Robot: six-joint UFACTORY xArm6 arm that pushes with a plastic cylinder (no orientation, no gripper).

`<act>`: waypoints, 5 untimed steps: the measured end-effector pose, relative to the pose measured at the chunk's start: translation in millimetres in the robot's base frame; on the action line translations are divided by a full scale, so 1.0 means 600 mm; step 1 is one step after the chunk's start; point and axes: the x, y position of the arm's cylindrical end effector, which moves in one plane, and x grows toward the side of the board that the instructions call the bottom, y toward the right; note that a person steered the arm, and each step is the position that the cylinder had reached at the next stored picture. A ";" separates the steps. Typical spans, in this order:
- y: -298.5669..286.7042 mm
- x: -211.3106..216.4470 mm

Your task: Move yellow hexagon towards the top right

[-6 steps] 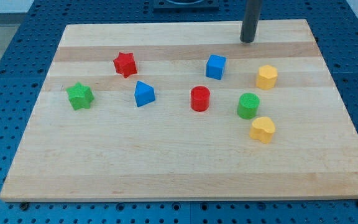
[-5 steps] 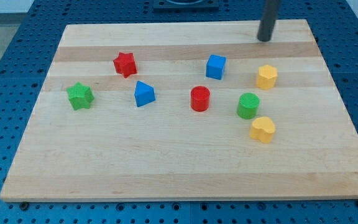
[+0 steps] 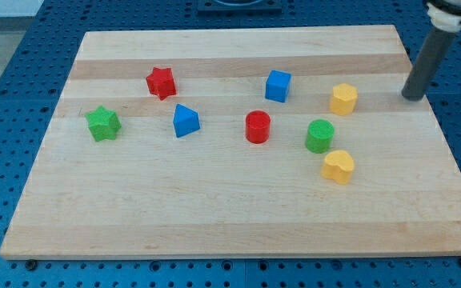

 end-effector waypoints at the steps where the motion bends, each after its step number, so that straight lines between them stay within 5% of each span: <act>1: -0.029 0.045; 4: -0.207 0.049; 5: -0.208 -0.012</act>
